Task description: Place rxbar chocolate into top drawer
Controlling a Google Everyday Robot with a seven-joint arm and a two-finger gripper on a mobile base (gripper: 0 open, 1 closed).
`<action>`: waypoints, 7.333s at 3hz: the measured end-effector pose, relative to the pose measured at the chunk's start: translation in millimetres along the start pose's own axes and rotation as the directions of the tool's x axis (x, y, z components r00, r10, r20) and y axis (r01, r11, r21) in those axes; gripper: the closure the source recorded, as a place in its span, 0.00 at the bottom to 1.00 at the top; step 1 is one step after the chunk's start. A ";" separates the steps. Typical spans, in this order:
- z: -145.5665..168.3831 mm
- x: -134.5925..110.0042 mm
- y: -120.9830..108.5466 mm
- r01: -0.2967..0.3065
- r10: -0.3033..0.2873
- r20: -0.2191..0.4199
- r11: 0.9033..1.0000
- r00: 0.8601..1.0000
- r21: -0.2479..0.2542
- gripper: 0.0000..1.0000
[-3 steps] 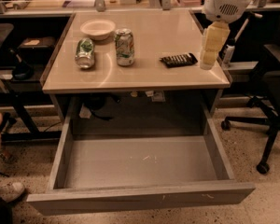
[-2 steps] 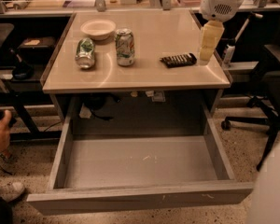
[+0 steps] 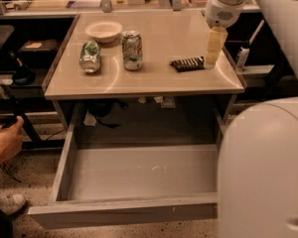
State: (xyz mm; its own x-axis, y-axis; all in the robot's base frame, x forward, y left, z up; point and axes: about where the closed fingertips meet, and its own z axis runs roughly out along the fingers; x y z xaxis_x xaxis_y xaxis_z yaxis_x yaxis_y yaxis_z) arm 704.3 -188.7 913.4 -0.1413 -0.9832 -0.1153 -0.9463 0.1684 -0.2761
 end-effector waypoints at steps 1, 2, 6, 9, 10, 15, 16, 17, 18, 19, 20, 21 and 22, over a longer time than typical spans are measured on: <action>45.7 -12.0 -30.3 0.048 -0.048 0.010 0.999 0.999 -0.014 0.00; 51.1 -15.5 -35.6 0.049 -0.049 0.019 0.999 0.999 0.001 0.00; 105.3 -19.7 -27.2 0.105 -0.105 0.008 0.990 0.994 -0.093 0.00; 114.6 -15.4 -20.2 0.120 -0.119 0.022 0.985 0.993 -0.124 0.00; 114.6 -15.4 -20.2 0.120 -0.119 0.022 0.985 0.993 -0.124 0.19; 114.2 -15.5 -20.3 0.120 -0.119 0.022 0.985 0.993 -0.124 1.00; 111.7 -15.5 -21.1 0.120 -0.118 0.022 0.985 0.993 -0.123 1.00; 90.2 -16.4 -28.6 0.110 -0.108 0.032 0.992 0.994 -0.063 1.00; 56.7 -14.9 -10.0 0.083 -0.082 0.044 0.997 0.996 -0.010 1.00; 56.8 -14.9 -9.8 0.083 -0.082 0.044 0.997 0.996 -0.010 1.00; 60.7 -13.6 -0.5 0.082 -0.081 0.027 0.996 0.996 -0.045 1.00; 48.2 -8.0 17.9 0.059 -0.058 0.008 0.996 0.998 -0.070 1.00; 24.8 -5.7 47.6 0.028 -0.028 0.002 0.996 1.000 -0.084 1.00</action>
Offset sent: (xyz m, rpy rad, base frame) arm 0.0542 -0.0013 -0.0336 -0.0313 0.1399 0.0850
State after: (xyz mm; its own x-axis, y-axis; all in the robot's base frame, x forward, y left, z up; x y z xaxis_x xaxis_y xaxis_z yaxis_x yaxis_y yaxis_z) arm 667.3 -173.4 877.3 -0.1144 -0.9874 -0.1091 -0.9710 0.1344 -0.1977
